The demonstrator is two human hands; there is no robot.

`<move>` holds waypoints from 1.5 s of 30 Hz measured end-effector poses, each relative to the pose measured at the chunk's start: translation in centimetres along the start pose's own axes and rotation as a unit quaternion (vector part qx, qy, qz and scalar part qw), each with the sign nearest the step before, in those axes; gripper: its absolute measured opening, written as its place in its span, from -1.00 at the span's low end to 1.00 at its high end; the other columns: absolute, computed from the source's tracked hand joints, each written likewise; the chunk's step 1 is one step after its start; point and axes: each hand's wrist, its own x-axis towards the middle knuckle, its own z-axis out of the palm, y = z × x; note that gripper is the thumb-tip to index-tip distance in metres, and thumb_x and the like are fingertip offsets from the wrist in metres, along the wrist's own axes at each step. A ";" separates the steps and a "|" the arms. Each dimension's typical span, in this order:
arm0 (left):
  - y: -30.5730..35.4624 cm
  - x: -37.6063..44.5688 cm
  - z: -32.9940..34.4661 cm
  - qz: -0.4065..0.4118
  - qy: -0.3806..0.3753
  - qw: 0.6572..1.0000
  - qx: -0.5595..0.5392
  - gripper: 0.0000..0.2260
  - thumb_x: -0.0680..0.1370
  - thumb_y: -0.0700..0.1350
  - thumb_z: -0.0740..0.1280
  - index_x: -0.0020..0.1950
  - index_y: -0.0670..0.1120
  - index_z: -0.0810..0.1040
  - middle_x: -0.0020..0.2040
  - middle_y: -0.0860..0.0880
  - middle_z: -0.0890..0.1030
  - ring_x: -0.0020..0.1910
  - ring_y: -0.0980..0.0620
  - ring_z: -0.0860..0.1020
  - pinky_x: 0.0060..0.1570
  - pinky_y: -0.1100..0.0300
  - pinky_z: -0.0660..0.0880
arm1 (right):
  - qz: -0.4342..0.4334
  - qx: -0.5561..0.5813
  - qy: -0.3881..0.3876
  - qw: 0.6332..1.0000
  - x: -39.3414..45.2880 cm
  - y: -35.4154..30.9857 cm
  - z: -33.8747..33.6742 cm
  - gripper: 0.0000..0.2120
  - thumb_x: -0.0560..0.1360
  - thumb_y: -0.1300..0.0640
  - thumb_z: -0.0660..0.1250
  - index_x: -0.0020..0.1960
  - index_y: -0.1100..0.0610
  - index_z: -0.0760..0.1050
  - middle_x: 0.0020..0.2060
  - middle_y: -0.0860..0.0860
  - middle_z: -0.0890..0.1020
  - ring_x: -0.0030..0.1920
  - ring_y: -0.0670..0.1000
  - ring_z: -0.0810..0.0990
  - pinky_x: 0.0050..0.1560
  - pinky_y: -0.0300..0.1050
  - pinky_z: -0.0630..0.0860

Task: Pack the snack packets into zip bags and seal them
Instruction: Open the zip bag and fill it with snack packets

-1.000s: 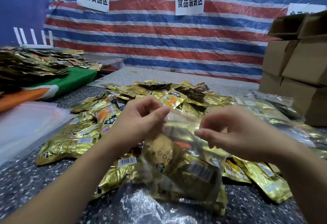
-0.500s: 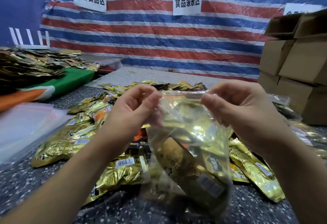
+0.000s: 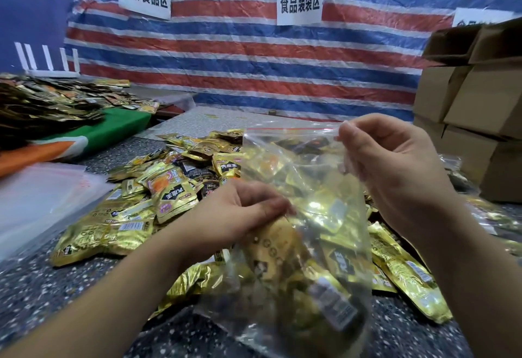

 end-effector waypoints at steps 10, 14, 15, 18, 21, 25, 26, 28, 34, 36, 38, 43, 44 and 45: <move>-0.1 0.0 -1.6 0.003 -0.072 0.995 0.076 -0.72 0.51 -0.34 0.38 0.09 0.00 0.61 0.01 -0.04 0.71 -0.02 0.05 0.69 -0.09 0.25 0.58 | 0.079 -0.145 0.003 0.986 -0.9 3.7 -1.4 -0.82 0.35 -0.07 0.44 -0.16 0.03 0.67 -0.39 -0.02 0.64 -0.38 -0.11 0.55 -0.33 -0.29 0.50; 0.0 0.1 -1.7 -0.032 -0.058 0.997 0.033 -0.61 0.50 -0.21 0.44 0.25 0.09 0.46 0.02 -0.03 0.71 -0.09 -0.02 0.70 -0.17 0.19 0.61 | 0.082 -0.147 -0.023 0.985 -1.1 4.0 -1.4 -0.81 0.34 -0.07 0.43 -0.16 0.03 0.66 -0.37 -0.01 0.65 -0.37 -0.11 0.56 -0.32 -0.29 0.53; 0.0 0.2 -1.5 -0.034 -0.032 0.998 0.040 -0.65 0.50 -0.10 0.41 0.26 0.11 0.46 0.01 -0.04 0.71 -0.14 -0.03 0.70 -0.21 0.16 0.62 | 0.083 -0.144 -0.026 0.986 -1.1 4.0 -1.4 -0.81 0.34 -0.07 0.43 -0.18 0.04 0.66 -0.37 -0.01 0.65 -0.37 -0.11 0.56 -0.32 -0.29 0.53; 0.1 0.5 -1.3 -0.058 0.022 0.997 -0.054 -0.62 0.50 0.07 0.29 0.24 -0.08 0.50 -0.03 -0.21 0.69 -0.39 -0.08 0.64 -0.36 0.09 0.60 | 0.084 -0.149 -0.035 0.985 -1.0 3.8 -1.3 -0.81 0.34 -0.05 0.43 -0.19 0.07 0.65 -0.38 0.01 0.65 -0.38 -0.08 0.58 -0.31 -0.26 0.55; 0.5 0.3 -1.5 -0.073 -0.008 0.982 -0.176 -0.66 0.53 0.07 0.25 0.14 -0.12 0.60 -0.07 -0.28 0.68 -0.48 -0.09 0.62 -0.50 0.15 0.58 | 0.089 -0.145 -0.032 0.985 -1.0 4.1 -0.9 -0.80 0.36 -0.01 0.42 -0.16 0.12 0.64 -0.39 0.01 0.65 -0.38 -0.07 0.58 -0.30 -0.25 0.56; 0.3 0.7 -1.0 -0.083 0.062 0.986 -0.132 -0.68 0.50 0.14 0.21 -0.07 -0.03 0.66 -0.25 -0.15 0.69 -0.52 -0.05 0.58 -0.57 0.21 0.49 | 0.109 -0.147 -0.022 0.983 -0.9 5.2 -0.5 -0.82 0.42 0.00 0.41 -0.14 0.12 0.63 -0.34 0.00 0.67 -0.34 -0.09 0.61 -0.24 -0.28 0.56; 0.0 1.0 -0.9 -0.080 0.101 0.987 -0.093 -0.68 0.54 0.13 0.19 -0.01 -0.06 0.62 -0.27 -0.14 0.69 -0.51 -0.04 0.57 -0.57 0.21 0.49 | 0.116 -0.163 -0.017 0.980 -0.7 5.7 -0.5 -0.86 0.48 0.03 0.39 -0.12 0.10 0.62 -0.31 -0.02 0.68 -0.29 -0.12 0.63 -0.21 -0.32 0.55; -0.5 1.3 -0.8 -0.068 0.148 0.986 -0.045 -0.74 0.64 0.05 0.15 0.05 -0.07 0.55 -0.22 -0.14 0.70 -0.46 -0.03 0.59 -0.53 0.21 0.50 | 0.145 -0.176 0.028 0.973 -0.1 6.9 -0.8 -0.83 0.60 0.07 0.29 -0.09 0.08 0.61 -0.22 -0.06 0.70 -0.17 -0.12 0.66 -0.12 -0.31 0.56; -0.8 1.5 -1.7 -0.066 0.184 0.980 -0.032 -0.76 0.63 -0.02 0.24 -0.03 -0.13 0.63 -0.11 -0.10 0.73 -0.29 -0.04 0.67 -0.38 0.20 0.58 | 0.244 -0.191 0.137 0.941 2.8 9.4 -2.1 -0.77 0.66 0.11 0.21 -0.08 0.11 0.59 -0.11 0.09 0.67 -0.05 0.10 0.64 -0.01 -0.02 0.59; -0.8 1.5 -1.7 -0.064 0.187 0.980 -0.024 -0.72 0.58 0.05 0.26 -0.06 -0.13 0.64 -0.11 -0.11 0.73 -0.25 -0.07 0.68 -0.30 0.14 0.57 | 0.250 -0.250 0.120 0.928 3.7 10.1 -2.1 -0.81 0.65 0.08 0.24 -0.08 0.07 0.57 -0.13 0.08 0.67 -0.09 0.15 0.64 -0.01 0.03 0.61; -0.8 1.5 -1.6 -0.062 0.193 0.979 -0.022 -0.70 0.57 0.08 0.26 -0.07 -0.13 0.64 -0.14 -0.15 0.72 -0.29 -0.07 0.67 -0.29 0.14 0.56 | 0.255 -0.302 0.091 0.914 4.8 10.6 -1.7 -0.80 0.64 0.01 0.25 -0.06 0.07 0.57 -0.14 0.09 0.67 -0.14 0.14 0.64 -0.02 0.09 0.63; -0.7 1.4 -1.5 -0.052 0.205 0.977 -0.039 -0.76 0.60 -0.05 0.31 -0.15 -0.14 0.68 -0.26 -0.23 0.69 -0.43 0.00 0.63 -0.50 0.28 0.48 | 0.245 -0.401 0.006 0.883 7.8 11.4 0.3 -0.63 0.58 -0.15 0.29 -0.02 0.18 0.59 -0.21 0.04 0.63 -0.23 0.05 0.59 -0.18 -0.03 0.57; -0.7 1.4 -1.6 -0.043 0.201 0.978 -0.045 -0.77 0.59 -0.07 0.32 -0.17 -0.14 0.69 -0.27 -0.22 0.69 -0.43 0.01 0.63 -0.51 0.30 0.47 | 0.253 -0.419 -0.018 0.872 8.4 11.5 0.8 -0.58 0.57 -0.19 0.30 -0.09 0.20 0.57 -0.29 0.04 0.56 -0.31 0.04 0.52 -0.28 -0.09 0.48; -0.6 1.3 -1.6 -0.034 0.195 0.979 -0.045 -0.77 0.57 -0.08 0.34 -0.20 -0.12 0.70 -0.28 -0.20 0.69 -0.43 0.03 0.63 -0.52 0.31 0.46 | 0.267 -0.440 -0.037 0.857 8.9 11.6 1.2 -0.54 0.55 -0.23 0.30 -0.15 0.19 0.52 -0.33 0.03 0.50 -0.35 0.03 0.46 -0.35 -0.13 0.37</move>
